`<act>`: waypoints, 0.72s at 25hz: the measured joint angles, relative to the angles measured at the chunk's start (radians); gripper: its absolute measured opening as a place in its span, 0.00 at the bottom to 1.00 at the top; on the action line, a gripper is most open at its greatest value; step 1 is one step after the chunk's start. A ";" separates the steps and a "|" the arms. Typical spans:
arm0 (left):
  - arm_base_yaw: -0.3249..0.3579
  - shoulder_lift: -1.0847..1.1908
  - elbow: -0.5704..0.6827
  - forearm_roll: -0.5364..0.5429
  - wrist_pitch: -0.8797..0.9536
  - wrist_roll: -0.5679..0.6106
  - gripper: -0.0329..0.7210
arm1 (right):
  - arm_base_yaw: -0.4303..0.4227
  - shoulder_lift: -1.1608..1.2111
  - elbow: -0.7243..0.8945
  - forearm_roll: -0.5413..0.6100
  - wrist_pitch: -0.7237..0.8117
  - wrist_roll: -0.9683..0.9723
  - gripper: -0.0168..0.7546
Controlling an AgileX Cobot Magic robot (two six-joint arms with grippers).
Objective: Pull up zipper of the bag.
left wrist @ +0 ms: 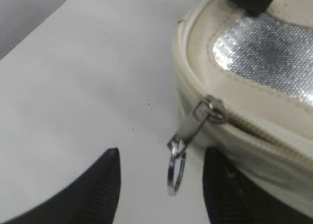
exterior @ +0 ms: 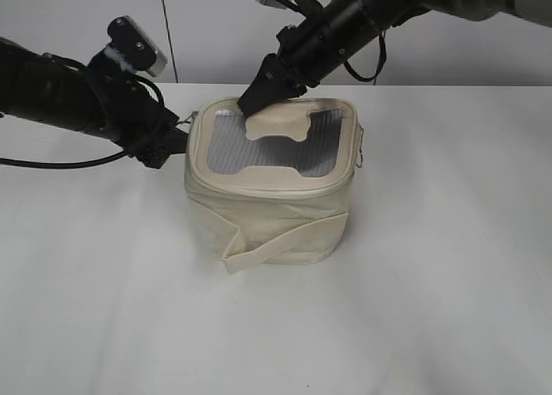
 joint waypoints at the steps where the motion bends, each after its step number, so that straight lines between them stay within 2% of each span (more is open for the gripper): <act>1: -0.002 0.014 -0.014 0.010 0.000 0.000 0.56 | 0.000 0.000 0.000 -0.001 0.000 0.001 0.08; 6: -0.041 0.047 -0.078 0.133 -0.041 0.007 0.41 | -0.001 0.000 0.000 -0.005 -0.001 0.003 0.08; 9: -0.069 0.050 -0.086 0.172 -0.074 0.009 0.33 | -0.004 0.000 -0.001 -0.006 -0.001 0.005 0.08; 12: -0.082 0.052 -0.089 0.178 -0.079 0.009 0.14 | -0.004 0.000 -0.001 -0.005 0.001 0.006 0.08; 13: -0.084 0.052 -0.089 0.178 -0.078 0.008 0.11 | -0.004 0.000 -0.001 -0.005 0.001 0.006 0.08; 18: -0.085 0.043 -0.078 0.196 -0.079 -0.073 0.06 | -0.004 0.000 -0.001 -0.003 0.002 0.006 0.08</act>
